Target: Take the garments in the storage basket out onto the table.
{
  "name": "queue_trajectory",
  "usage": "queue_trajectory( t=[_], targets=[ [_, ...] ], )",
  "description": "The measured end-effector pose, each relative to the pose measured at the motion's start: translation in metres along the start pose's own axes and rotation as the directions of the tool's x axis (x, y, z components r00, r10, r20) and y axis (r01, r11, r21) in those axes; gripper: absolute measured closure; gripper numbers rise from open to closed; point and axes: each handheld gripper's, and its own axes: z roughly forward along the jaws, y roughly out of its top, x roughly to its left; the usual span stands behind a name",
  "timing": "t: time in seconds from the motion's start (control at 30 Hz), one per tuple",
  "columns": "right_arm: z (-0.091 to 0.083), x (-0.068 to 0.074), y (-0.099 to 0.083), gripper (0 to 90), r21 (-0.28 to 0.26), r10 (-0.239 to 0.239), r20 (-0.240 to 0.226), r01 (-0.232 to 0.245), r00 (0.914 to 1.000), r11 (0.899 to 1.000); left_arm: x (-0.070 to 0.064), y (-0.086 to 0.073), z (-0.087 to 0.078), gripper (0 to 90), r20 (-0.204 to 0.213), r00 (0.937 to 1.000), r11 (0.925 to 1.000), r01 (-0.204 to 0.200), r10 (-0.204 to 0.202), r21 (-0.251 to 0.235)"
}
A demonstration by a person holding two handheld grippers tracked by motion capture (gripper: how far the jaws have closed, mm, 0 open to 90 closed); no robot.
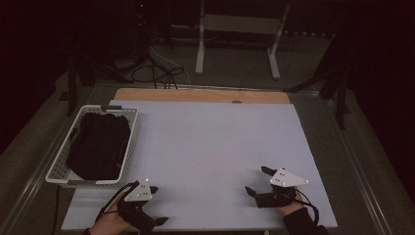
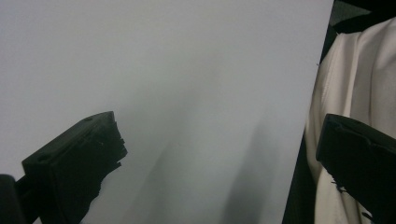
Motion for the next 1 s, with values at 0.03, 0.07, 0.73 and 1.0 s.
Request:
queue_trajectory(
  t=[0.03,0.07,0.73,1.0],
  targets=[
    [0.0,0.0,0.001,8.6,-0.001,-0.001,0.001,0.001,1.0,1.0,-0.001,0.0,0.0,0.0,0.0,1.0,1.0,-0.005,0.005,-0.002],
    [-0.001,0.001,0.001,8.6,-0.006,-0.003,0.003,0.003,1.0,1.0,-0.001,0.001,0.0,0.0,-0.001,1.0,1.0,-0.006,0.006,-0.003],
    [-0.006,0.006,0.01,8.7,-0.039,-0.006,0.0,0.006,1.0,0.999,-0.011,0.027,-0.014,0.0,0.062,0.9955,0.9963,-0.075,0.072,0.042],
    [-0.006,0.008,0.011,8.7,-0.043,-0.012,0.0,0.012,0.9999,0.999,-0.008,0.039,-0.031,0.0,0.063,0.9947,0.9963,-0.083,0.081,0.025]
  ],
)
